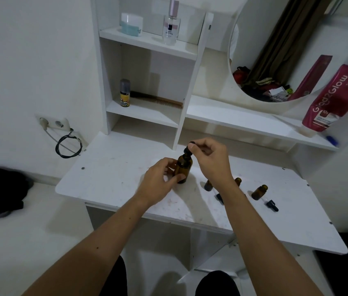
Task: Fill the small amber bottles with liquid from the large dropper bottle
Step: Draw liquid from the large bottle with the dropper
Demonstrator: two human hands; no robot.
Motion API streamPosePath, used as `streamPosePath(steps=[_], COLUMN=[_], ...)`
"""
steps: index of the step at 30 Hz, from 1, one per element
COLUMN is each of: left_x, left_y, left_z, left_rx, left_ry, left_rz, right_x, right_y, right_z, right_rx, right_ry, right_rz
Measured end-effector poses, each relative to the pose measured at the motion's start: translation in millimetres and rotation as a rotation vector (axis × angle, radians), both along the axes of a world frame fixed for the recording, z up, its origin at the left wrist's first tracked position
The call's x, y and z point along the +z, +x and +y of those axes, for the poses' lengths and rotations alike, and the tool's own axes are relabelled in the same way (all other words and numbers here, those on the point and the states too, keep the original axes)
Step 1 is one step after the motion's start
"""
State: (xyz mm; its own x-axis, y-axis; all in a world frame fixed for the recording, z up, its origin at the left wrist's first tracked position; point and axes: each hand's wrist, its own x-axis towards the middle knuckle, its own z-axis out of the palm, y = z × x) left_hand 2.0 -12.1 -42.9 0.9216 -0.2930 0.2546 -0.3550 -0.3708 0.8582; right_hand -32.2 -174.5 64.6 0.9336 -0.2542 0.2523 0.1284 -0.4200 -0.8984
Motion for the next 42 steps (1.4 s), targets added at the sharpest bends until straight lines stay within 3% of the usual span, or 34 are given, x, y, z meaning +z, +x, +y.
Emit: streamPosePath(steps=[16,28,37,42], left_x=[1,11,9,12], left_y=[-1,-21,-63,-62], left_z=[-1,3,-33,-70], left_rx=[0.007,0.153,-0.079,-0.027], left_ry=[0.029,-0.074,-0.093,-0.066], left_rz=[0.014,0.030,0.012,0.023], right_x=[2,57,18,9], right_y=[-5,-30,-65,-69], right_z=[2,-18,-64,-74], right_rx=[0.001,-0.064,-0.189,-0.224], right_ry=[0.022,0.143,0.086,0.082], right_rz=[0.001,-0.309,-0.207,-0.200])
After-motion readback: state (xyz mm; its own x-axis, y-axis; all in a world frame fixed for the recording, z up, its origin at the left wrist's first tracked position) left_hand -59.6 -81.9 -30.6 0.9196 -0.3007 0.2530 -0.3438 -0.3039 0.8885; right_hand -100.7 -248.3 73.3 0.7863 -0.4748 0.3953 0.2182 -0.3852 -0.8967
